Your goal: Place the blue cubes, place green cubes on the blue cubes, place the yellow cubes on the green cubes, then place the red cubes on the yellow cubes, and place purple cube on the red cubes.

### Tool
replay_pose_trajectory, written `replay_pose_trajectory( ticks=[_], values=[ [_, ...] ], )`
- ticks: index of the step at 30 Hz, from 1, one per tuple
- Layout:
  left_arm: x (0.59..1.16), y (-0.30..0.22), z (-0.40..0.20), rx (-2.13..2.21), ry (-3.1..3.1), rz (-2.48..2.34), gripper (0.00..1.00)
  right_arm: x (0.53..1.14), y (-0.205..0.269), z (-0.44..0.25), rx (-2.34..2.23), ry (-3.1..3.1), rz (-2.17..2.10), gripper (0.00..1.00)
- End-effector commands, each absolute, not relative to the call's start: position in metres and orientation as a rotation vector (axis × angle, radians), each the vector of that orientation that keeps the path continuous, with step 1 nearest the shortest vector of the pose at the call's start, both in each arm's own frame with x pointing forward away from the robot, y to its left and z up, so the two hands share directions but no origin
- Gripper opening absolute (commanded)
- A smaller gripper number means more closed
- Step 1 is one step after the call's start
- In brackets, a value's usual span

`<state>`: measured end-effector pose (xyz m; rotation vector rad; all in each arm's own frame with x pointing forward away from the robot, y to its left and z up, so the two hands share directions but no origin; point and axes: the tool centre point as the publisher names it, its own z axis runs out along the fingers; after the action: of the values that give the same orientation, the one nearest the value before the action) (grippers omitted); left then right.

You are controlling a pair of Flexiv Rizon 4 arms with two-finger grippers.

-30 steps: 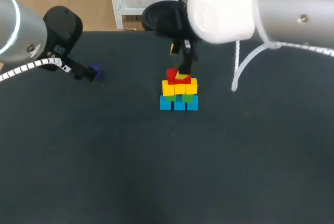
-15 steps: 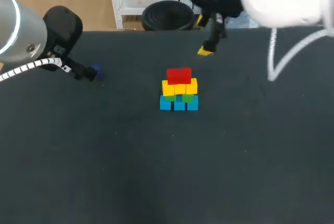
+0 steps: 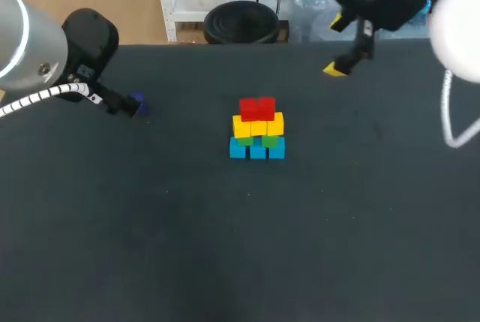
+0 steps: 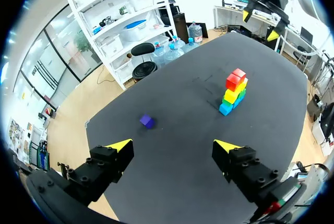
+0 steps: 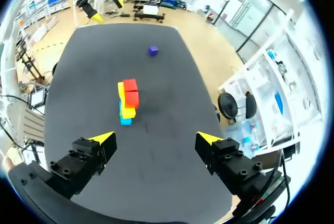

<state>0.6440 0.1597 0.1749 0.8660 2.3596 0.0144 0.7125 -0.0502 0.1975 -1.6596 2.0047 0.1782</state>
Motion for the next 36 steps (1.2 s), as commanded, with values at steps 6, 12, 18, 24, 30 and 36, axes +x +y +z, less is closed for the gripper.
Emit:
replay_pose_trajectory(
  ticks=[6,12,18,24,30,36],
  values=[
    [0.644,0.161,0.175,0.869,2.358,0.009,1.00,0.698,-0.099,0.197,-1.389,1.961,-0.088,1.00],
    [0.644,0.161,0.175,0.869,2.358,0.009,1.00,0.696,-0.122,0.188,-1.329,2.002,-0.098,1.00],
    [0.644,0.161,0.175,0.869,2.358,0.009,1.00,0.692,-0.139,0.187,-1.288,2.018,-0.118,1.00],
    [0.644,0.161,0.175,0.869,2.358,0.009,1.00,0.689,-0.156,0.188,-1.238,2.037,-0.127,1.00],
    [0.644,0.161,0.175,0.869,2.358,0.009,1.00,0.688,-0.165,0.186,-1.211,2.051,-0.129,1.00],
    [0.644,0.161,0.175,0.869,2.358,0.009,1.00,0.689,-0.171,0.184,-1.185,2.062,-0.126,1.00]
  ],
)
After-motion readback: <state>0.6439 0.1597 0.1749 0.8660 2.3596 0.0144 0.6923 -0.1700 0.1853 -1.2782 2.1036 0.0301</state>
